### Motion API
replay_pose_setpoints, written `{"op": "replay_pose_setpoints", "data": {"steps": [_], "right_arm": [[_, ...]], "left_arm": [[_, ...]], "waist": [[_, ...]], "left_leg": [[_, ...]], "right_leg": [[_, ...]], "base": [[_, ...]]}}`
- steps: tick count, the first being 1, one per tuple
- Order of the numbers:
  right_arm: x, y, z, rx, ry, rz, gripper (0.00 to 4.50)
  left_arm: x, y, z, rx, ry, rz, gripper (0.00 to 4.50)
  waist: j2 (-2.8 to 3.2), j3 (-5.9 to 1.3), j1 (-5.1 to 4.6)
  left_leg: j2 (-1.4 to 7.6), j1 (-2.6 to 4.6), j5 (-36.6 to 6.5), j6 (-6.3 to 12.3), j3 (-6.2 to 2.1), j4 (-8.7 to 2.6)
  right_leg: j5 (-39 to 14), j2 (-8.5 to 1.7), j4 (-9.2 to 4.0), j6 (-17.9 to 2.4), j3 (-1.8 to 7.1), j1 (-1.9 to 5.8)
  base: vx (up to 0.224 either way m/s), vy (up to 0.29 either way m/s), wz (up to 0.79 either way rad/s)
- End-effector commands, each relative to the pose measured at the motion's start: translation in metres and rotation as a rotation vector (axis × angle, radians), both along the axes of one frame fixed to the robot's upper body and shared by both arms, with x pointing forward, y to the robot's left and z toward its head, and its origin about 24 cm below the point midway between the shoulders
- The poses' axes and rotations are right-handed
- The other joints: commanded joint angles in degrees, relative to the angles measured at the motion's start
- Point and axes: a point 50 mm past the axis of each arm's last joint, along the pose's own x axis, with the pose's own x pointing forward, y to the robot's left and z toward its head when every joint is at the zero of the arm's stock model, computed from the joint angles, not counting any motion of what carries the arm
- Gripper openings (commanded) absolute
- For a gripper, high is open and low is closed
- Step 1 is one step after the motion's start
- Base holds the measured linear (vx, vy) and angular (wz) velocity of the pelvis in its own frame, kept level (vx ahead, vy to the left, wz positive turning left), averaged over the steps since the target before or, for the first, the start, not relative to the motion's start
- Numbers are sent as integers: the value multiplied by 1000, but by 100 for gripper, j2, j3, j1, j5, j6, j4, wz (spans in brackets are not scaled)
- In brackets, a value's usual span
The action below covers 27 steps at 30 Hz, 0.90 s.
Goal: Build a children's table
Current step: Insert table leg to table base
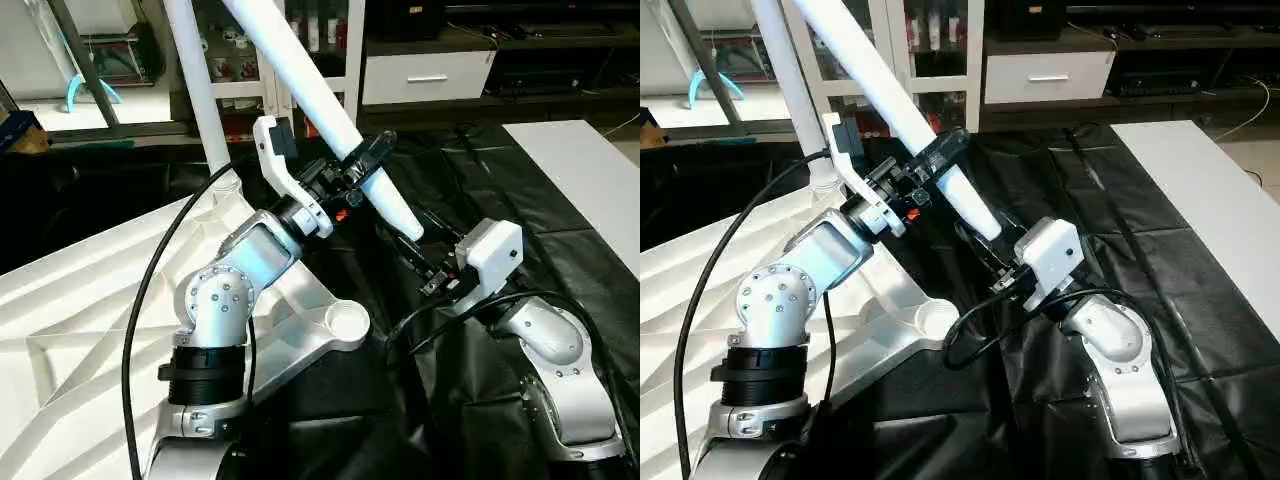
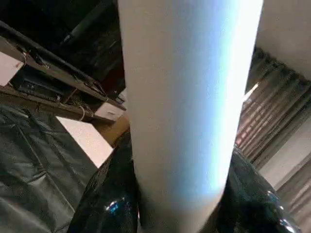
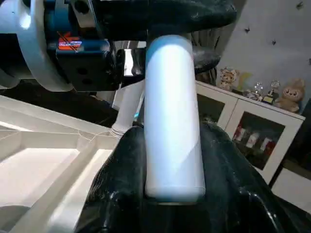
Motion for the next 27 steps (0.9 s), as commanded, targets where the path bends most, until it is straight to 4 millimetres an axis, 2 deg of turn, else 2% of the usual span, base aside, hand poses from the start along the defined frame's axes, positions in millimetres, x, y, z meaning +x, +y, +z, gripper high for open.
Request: {"op": "replay_pose_setpoints", "data": {"steps": [1,2,4,6,8,9,11,14,15,17,18,19,20,21,23,25,26,27], "right_arm": [[-3,3,7,10,-44,15,119],[-4,4,6,20,-37,25,119],[-5,5,5,22,-36,27,175],[-6,5,5,21,-39,34,189],[-11,6,1,-13,-31,85,206],[-16,6,-4,-59,-21,127,214],[-22,5,-11,-119,-12,166,232],[-23,-5,-11,-147,-19,159,258],[-21,-10,-9,-134,-23,144,258],[-19,-21,-4,-125,-30,138,288],[-19,-21,-4,-125,-30,138,296],[-17,-23,3,-96,-44,134,296],[-8,-27,21,-52,-93,108,317],[-3,-27,33,-61,-125,101,317],[9,-26,57,-65,-181,91,329],[16,-24,79,-26,-219,104,348],[18,-22,87,-3,-230,119,359],[18,-22,87,-3,-230,119,359]], "left_arm": [[3,4,3,0,-1,33,165],[4,5,4,0,-7,36,163],[5,6,5,3,-11,42,157],[8,10,6,14,-20,62,156],[15,24,11,34,-41,109,155],[19,35,16,48,-59,141,155],[24,47,22,64,-80,167,154],[28,65,29,107,-109,165,154],[28,70,32,126,-124,168,154],[32,82,35,163,-140,185,154],[32,82,35,163,-140,185,154],[31,84,34,200,-157,171,154],[26,79,29,340,-207,99,154],[22,74,26,377,-213,50,154],[13,61,28,346,-185,-66,154],[5,47,31,278,-163,-176,154],[2,42,33,254,-161,-218,154],[2,42,33,254,-161,-218,154]], "waist": [[-44,-407,12],[-32,-408,10],[-43,-414,9],[-31,-414,6],[-22,-422,12],[13,-423,15],[0,-418,2],[11,-427,-19],[20,-416,-9],[24,-422,1],[34,-421,13],[32,-416,16],[46,-428,12],[51,-425,9],[63,-424,-5],[77,-403,18],[74,-410,19],[60,-416,38]], "left_leg": [[310,213,-1181,306,-215,-380],[309,213,-1172,311,-216,-378],[305,211,-1137,328,-213,-371],[306,216,-1140,338,-214,-372],[299,222,-1182,318,-219,-369],[297,224,-1202,306,-223,-371],[296,220,-1222,292,-236,-378],[295,234,-1201,337,-229,-364],[291,242,-1233,365,-221,-363],[298,261,-1306,356,-221,-367],[307,265,-1309,341,-223,-369],[308,266,-1324,336,-222,-376],[303,261,-1348,319,-231,-385],[310,277,-1363,306,-239,-399],[318,297,-1353,189,-228,-411],[311,327,-1483,94,-190,-395],[290,306,-1479,65,-193,-383],[285,293,-1405,81,-186,-374]], "right_leg": [[-346,-274,-467,-1250,170,181],[-311,-273,-462,-1253,169,179],[-237,-271,-456,-1260,168,185],[-202,-264,-454,-1273,166,178],[-209,-260,-451,-1251,164,185],[-207,-263,-450,-1237,162,184],[-116,-254,-443,-1172,161,206],[-35,-267,-420,-1303,154,194],[-122,-266,-433,-1345,155,177],[-225,-257,-426,-1372,155,169],[-220,-262,-420,-1390,156,171],[-238,-261,-425,-1397,155,167],[-307,-267,-410,-1373,150,176],[-354,-262,-421,-1355,149,162],[-342,-252,-372,-1410,136,156],[-485,-272,-391,-1495,149,118],[-529,-277,-385,-1533,152,141],[-489,-276,-400,-1506,155,142]], "base": [[0,0,0],[0,0,0],[0,0,0],[0,0,0],[0,0,0],[0,0,0],[0,0,0],[0,0,0],[0,0,0],[0,0,0],[0,0,0],[0,0,0],[0,0,0],[0,0,0],[0,0,0],[0,0,0],[0,0,0],[0,0,0]]}}
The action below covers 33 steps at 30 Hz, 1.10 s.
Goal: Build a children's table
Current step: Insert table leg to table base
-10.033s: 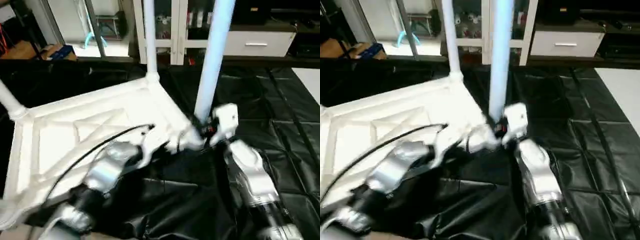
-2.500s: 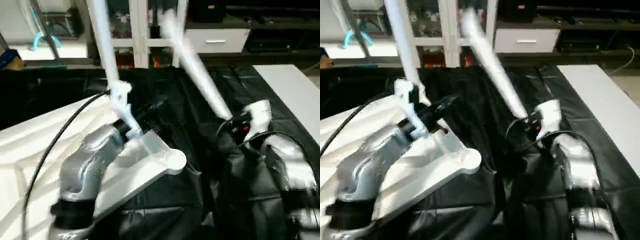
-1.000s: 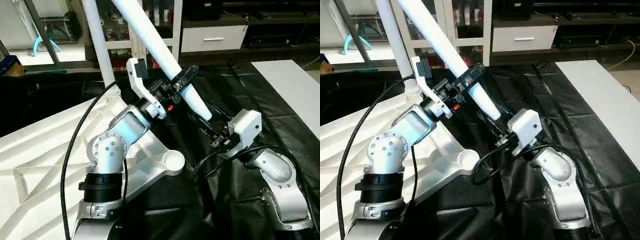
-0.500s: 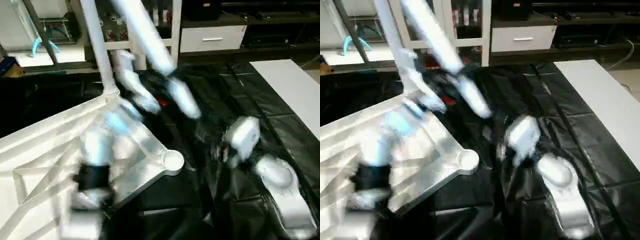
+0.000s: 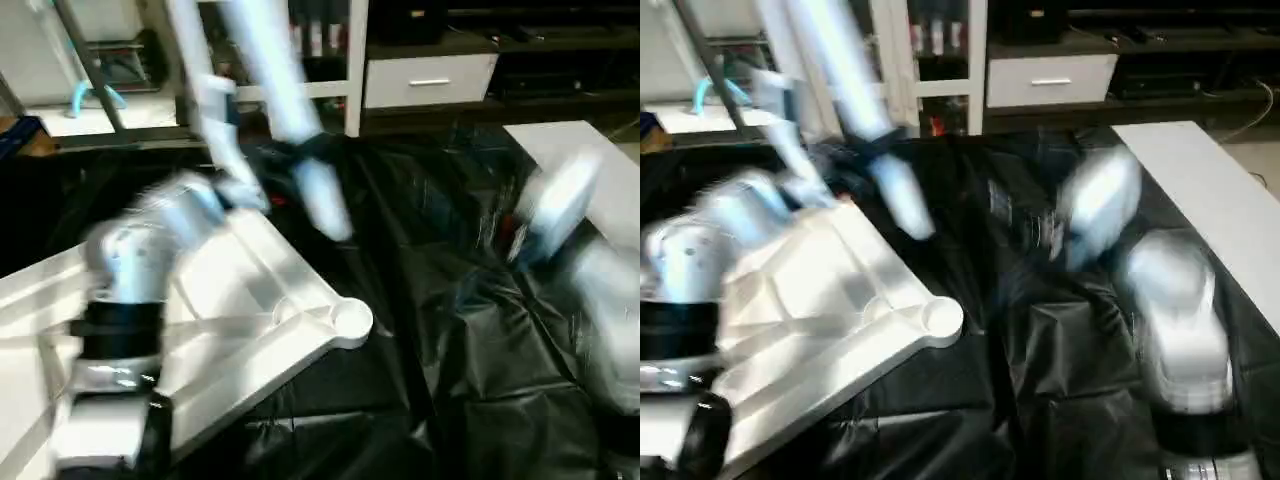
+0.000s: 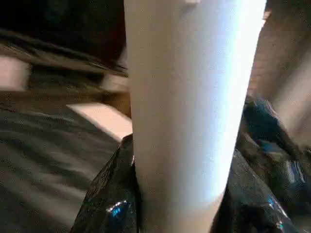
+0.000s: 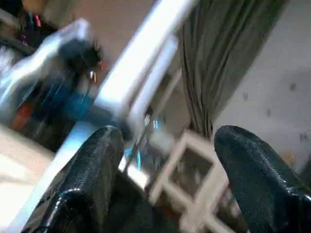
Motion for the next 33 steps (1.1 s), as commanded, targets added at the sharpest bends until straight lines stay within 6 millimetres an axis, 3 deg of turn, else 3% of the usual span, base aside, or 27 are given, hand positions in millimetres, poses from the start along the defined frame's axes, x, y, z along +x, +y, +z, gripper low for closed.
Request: {"op": "replay_pose_setpoints", "data": {"steps": [1,3,4,5,7,8,9,10,11,12,14,17,18,20,23,28,33], "right_arm": [[6,1,18,-43,-56,0,372],[15,2,31,-327,-207,-61,379],[18,1,33,-411,-239,-80,402],[23,-2,36,-518,-289,-107,410],[31,-7,43,-614,-353,-163,424],[42,-14,54,-742,-453,-249,434],[44,-16,58,-764,-488,-267,441],[46,-17,64,-783,-536,-285,443],[47,-17,67,-786,-560,-290,443],[47,-18,69,-785,-585,-284,443],[47,-18,71,-786,-610,-278,443],[44,-19,77,-780,-763,-261,443],[44,-19,78,-774,-797,-251,443],[47,-20,78,-787,-846,-259,443],[52,-22,76,-823,-888,-260,443],[56,-24,75,-861,-895,-254,443],[56,-24,75,-861,-895,-254,443]], "left_arm": [[-17,-13,4,-8,-12,-176,154],[-26,-22,-9,59,4,-266,154],[-27,-24,-12,72,11,-282,154],[-27,-26,-13,50,48,-297,154],[-29,-30,-12,20,94,-316,154],[-31,-35,-11,-7,158,-348,154],[-31,-37,-10,-20,173,-354,154],[-32,-38,-10,-38,200,-362,154],[-32,-39,-10,-45,214,-365,154],[-33,-39,-10,-54,223,-370,154],[-34,-39,-10,-61,231,-375,154],[-39,-37,-15,-67,264,-380,154],[-40,-36,-16,-69,275,-379,154],[-44,-35,-18,-80,304,-391,154],[-52,-36,-18,-85,330,-445,154],[-63,-37,-22,-44,356,-529,154],[-63,-37,-22,-44,356,-529,154]], "waist": [[-13,-411,-10],[-4,-417,-30],[-27,-421,-33],[24,-409,-31],[8,-419,-46],[-26,-415,-49],[-44,-408,-51],[-70,-400,-63],[-56,-410,-63],[-149,-407,-83],[-120,-425,-79],[-223,-420,-83],[-169,-435,-75],[-178,-415,-94],[-157,-392,-120],[-198,-341,-152],[-224,-338,-179]], "left_leg": [[281,250,-1327,56,-195,-396],[274,247,-1216,29,-193,-376],[273,243,-1183,8,-197,-362],[260,238,-1159,53,-178,-335],[247,247,-1158,33,-152,-299],[251,224,-1137,91,-158,-277],[229,242,-1130,129,-146,-262],[222,214,-1092,273,-154,-255],[227,225,-1065,323,-151,-244],[219,203,-977,462,-141,-238],[219,187,-838,629,-150,-206],[227,182,-714,803,-135,-190],[244,202,-768,760,-142,-171],[250,200,-849,740,-147,-168],[245,235,-1183,557,-157,-183],[239,237,-1687,362,-163,-206],[228,210,-1749,309,-171,-215]], "right_leg": [[-439,-253,-399,-1432,148,152],[-403,-237,-406,-1386,131,145],[-399,-253,-392,-1403,132,165],[-468,-277,-403,-1413,154,159],[-528,-281,-405,-1473,147,153],[-602,-297,-401,-1558,145,174],[-668,-267,-434,-1585,136,161],[-664,-263,-433,-1605,140,184],[-624,-255,-423,-1619,137,173],[-511,-228,-438,-1623,134,188],[-430,-244,-398,-1646,125,195],[-375,-217,-396,-1678,116,177],[-458,-228,-374,-1702,103,147],[-540,-200,-361,-1697,98,133],[-785,-167,-373,-1632,84,100],[-991,-158,-382,-1451,102,67],[-1039,-174,-392,-1316,124,83]], "base": [[0,0,0],[0,0,0],[0,0,0],[0,0,0],[0,0,0],[0,0,0],[0,0,0],[0,0,0],[0,0,0],[0,0,0],[0,0,0],[0,0,0],[0,0,0],[0,0,0],[0,0,0],[0,0,0],[0,0,0]]}}
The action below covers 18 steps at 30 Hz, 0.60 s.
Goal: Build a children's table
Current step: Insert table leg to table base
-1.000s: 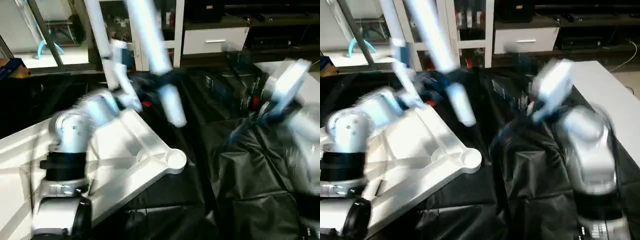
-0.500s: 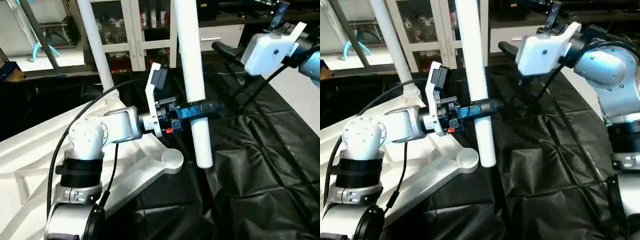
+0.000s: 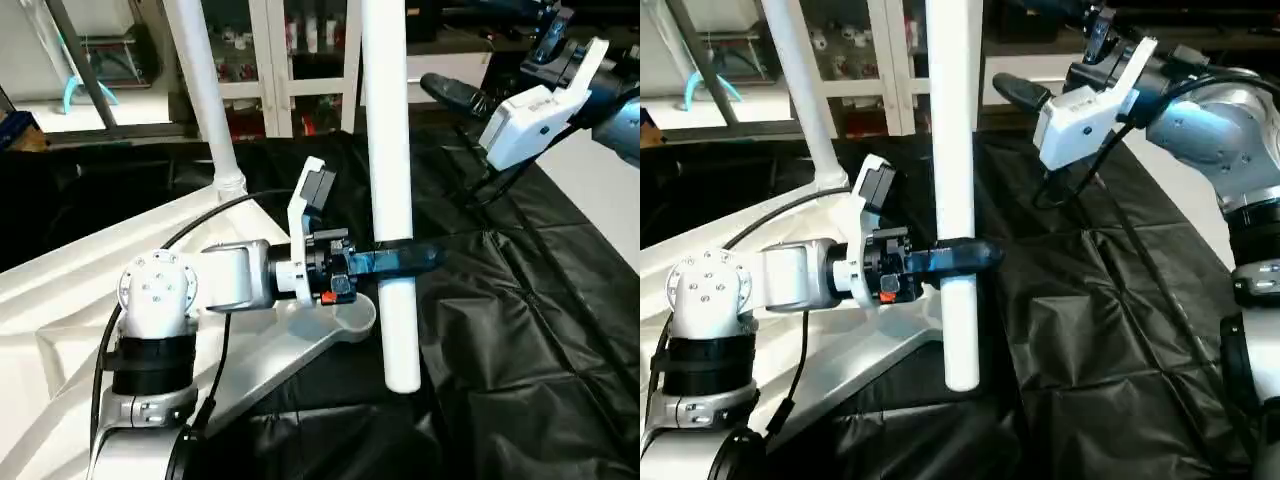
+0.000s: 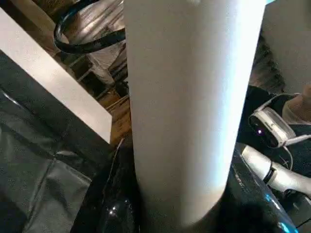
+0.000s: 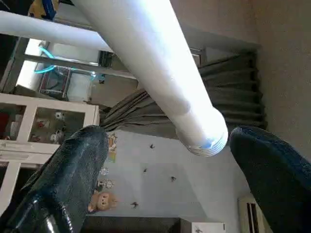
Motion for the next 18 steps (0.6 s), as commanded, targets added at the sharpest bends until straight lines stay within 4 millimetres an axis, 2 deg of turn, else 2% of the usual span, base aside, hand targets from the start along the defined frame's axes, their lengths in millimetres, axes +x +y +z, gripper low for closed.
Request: {"op": "replay_pose_setpoints", "data": {"steps": [1,6,11,18], "right_arm": [[-1,-1,5,-17,-18,-5,443],[-1,-1,5,-17,-18,-5,443],[-1,-1,5,-17,-18,-5,443],[-1,-1,5,-17,-18,-5,443]], "left_arm": [[-2,-1,4,5,-26,-14,154],[-2,-1,4,5,-26,-14,154],[-2,-1,4,5,-26,-14,154],[-2,-1,4,5,-26,-14,154]], "waist": [[-166,-423,-30],[-184,-438,-33],[-180,-443,-26],[-175,-431,-36]], "left_leg": [[231,291,-1653,220,-175,-401],[221,265,-1376,377,-161,-359],[225,267,-1248,480,-159,-343],[231,283,-1441,387,-167,-358]], "right_leg": [[-1009,-165,-435,-1296,99,112],[-806,-179,-418,-1369,107,132],[-705,-170,-401,-1446,96,131],[-908,-164,-415,-1413,92,121]], "base": [[0,0,0],[0,0,0],[0,0,0],[0,0,0]]}}
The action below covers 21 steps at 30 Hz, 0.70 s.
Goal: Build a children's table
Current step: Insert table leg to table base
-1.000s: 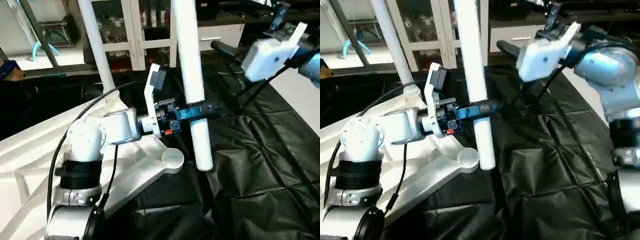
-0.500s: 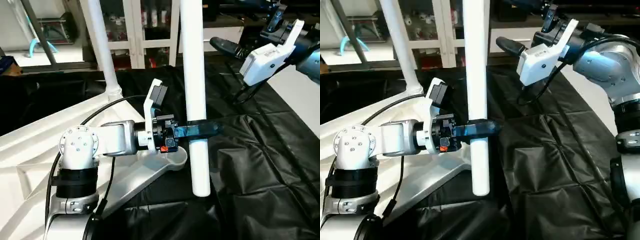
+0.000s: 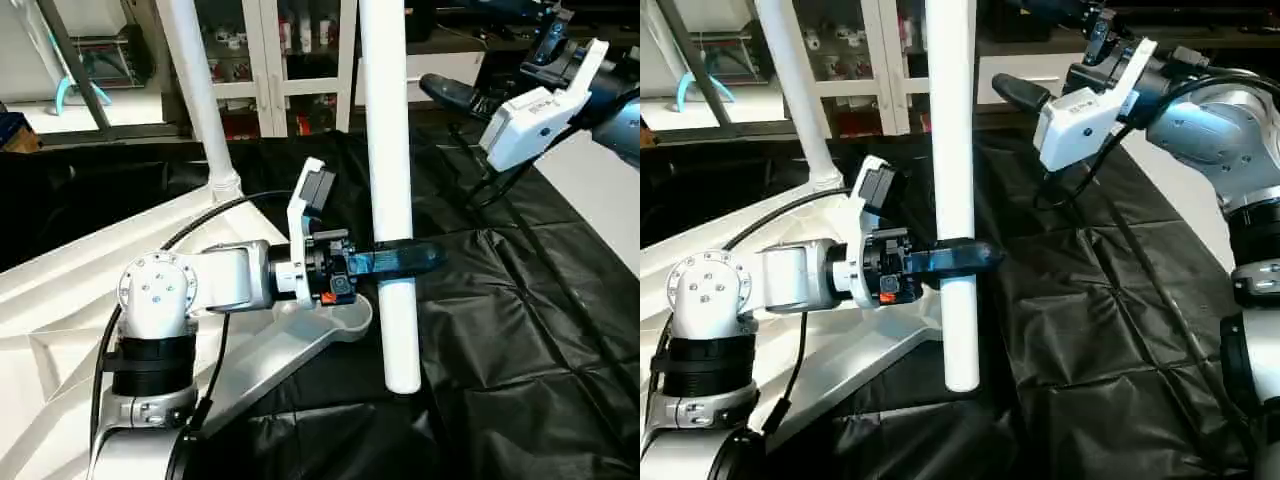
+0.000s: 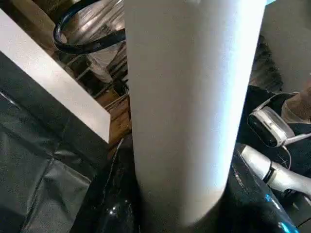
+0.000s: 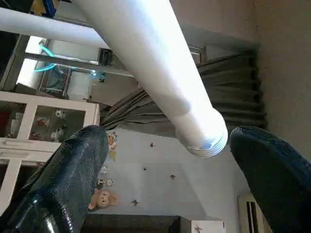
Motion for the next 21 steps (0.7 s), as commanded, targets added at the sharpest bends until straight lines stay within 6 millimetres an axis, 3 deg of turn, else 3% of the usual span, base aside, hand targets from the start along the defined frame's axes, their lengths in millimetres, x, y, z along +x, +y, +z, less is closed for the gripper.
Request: {"op": "replay_pose_setpoints", "data": {"steps": [1,5,6,7,8,9,10,11,13,16,19,21], "right_arm": [[-1,-1,5,-17,-17,-5,443],[1,-1,4,-24,-22,-4,443],[6,-6,-1,-16,-9,-5,443],[7,-7,-3,-8,1,-7,443],[10,-10,-8,17,26,-10,443],[10,-10,-9,22,31,-11,443],[12,-12,-12,36,55,-18,443],[12,-12,-12,35,56,-19,443],[13,-12,-12,33,57,-22,443],[14,-11,-14,8,63,-23,443],[15,-9,-14,-36,55,-11,443],[14,-4,-10,-71,20,21,443]], "left_arm": [[-2,-1,4,5,-26,-14,154],[-4,-1,4,11,-23,-23,154],[4,0,0,90,-96,78,154],[9,1,-1,122,-143,127,154],[18,4,-2,192,-278,232,154],[20,5,-2,208,-310,250,154],[21,8,-2,262,-434,279,154],[20,8,-2,259,-434,273,153],[19,7,-1,252,-427,265,153],[12,7,-1,241,-395,190,153],[8,7,-1,223,-391,126,153],[8,8,-7,233,-370,50,153]], "waist": [[-166,-434,-5],[-170,-441,-4],[-230,-455,0],[-207,-447,17],[-188,-410,-22],[-169,-393,-19],[-193,-402,-56],[-187,-411,-51],[-195,-430,-44],[-181,-469,10],[-204,-442,1],[-204,-432,-6]], "left_leg": [[228,289,-1454,376,-167,-367],[225,284,-1410,388,-165,-363],[234,279,-1355,343,-165,-354],[229,282,-1458,386,-213,-367],[225,279,-1683,297,-180,-366],[232,272,-1797,282,-227,-395],[256,274,-1974,115,-228,-422],[266,273,-1942,57,-226,-430],[261,284,-1725,26,-199,-424],[256,279,-1233,206,-170,-380],[235,273,-1329,293,-150,-366],[238,282,-1476,198,-163,-378]], "right_leg": [[-910,-162,-429,-1407,96,123],[-816,-166,-423,-1412,100,129],[-823,-180,-406,-1437,93,114],[-1052,-185,-477,-1386,71,104],[-1233,-173,-455,-1269,91,91],[-1457,-181,-524,-1153,89,92],[-1527,-172,-515,-962,108,93],[-1438,-185,-476,-958,110,105],[-1024,-176,-431,-1098,116,105],[-316,-189,-346,-1420,112,124],[-540,-187,-377,-1496,110,118],[-853,-182,-388,-1420,111,101]], "base": [[0,0,0],[0,0,0],[0,0,0],[0,0,0],[0,0,0],[0,0,0],[0,0,0],[0,0,0],[0,0,0],[0,0,0],[0,0,0],[0,0,0]]}}
